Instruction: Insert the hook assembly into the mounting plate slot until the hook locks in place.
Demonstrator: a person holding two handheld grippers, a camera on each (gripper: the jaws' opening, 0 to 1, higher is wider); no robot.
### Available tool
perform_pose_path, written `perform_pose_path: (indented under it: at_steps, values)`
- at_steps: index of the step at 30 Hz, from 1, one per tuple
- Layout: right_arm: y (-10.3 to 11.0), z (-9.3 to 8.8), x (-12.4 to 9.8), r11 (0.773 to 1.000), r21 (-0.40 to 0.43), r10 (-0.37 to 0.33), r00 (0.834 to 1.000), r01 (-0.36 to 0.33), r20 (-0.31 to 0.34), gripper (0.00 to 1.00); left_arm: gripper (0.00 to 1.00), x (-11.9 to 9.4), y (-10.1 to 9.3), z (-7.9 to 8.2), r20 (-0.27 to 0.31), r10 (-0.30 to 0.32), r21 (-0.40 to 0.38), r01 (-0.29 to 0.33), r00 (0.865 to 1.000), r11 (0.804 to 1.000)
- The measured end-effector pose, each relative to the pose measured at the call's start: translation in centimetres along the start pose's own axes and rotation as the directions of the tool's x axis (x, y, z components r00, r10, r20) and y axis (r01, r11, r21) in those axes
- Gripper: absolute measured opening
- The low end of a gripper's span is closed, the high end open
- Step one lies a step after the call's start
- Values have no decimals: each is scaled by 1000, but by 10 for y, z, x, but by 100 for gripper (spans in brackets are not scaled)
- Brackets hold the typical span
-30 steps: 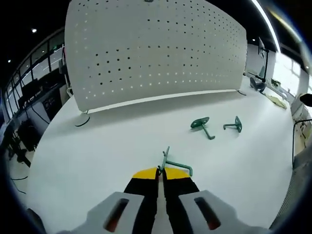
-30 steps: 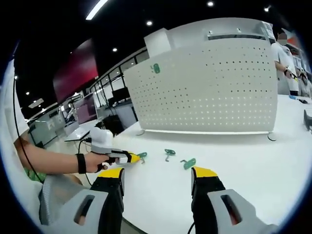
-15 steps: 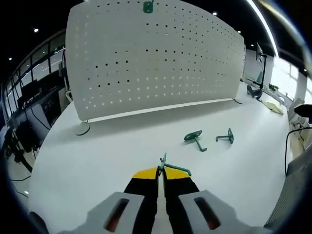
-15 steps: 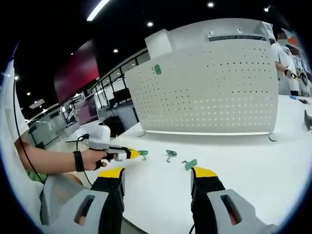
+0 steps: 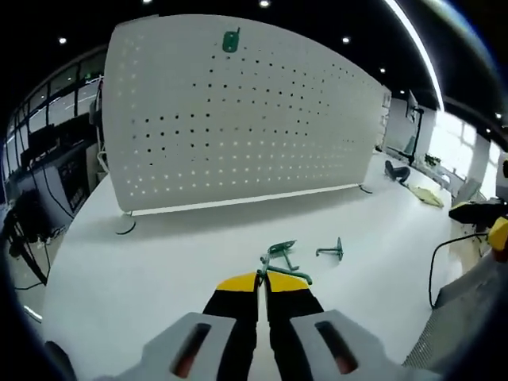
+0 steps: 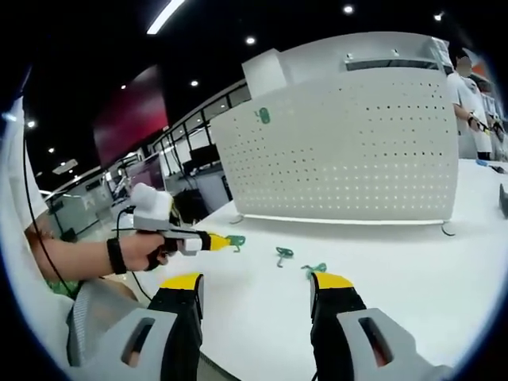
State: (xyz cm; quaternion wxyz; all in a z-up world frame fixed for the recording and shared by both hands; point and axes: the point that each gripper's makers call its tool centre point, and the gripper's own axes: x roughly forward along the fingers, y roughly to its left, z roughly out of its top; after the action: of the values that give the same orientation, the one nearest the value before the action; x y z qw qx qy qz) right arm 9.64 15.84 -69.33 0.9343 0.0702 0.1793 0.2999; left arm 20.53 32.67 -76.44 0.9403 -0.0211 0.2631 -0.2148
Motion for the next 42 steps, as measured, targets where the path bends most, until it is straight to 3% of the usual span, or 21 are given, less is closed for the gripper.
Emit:
perform_pose_path:
  at_steps: [2, 19, 42]
  values:
    - [2, 1, 0, 1000, -5, 8, 1000, -8, 0, 55, 2, -3, -6, 3, 14, -23, -40, 23, 1000, 999]
    - [19, 7, 3, 993, -56, 101, 995, -101, 0, 52, 2, -35, -39, 21, 57, -73, -83, 78, 996, 994]
    - [49, 9, 3, 965, -135, 222, 975, -223, -19, 44, 2, -75, -76, 20, 60, -118, -150, 126, 991, 981]
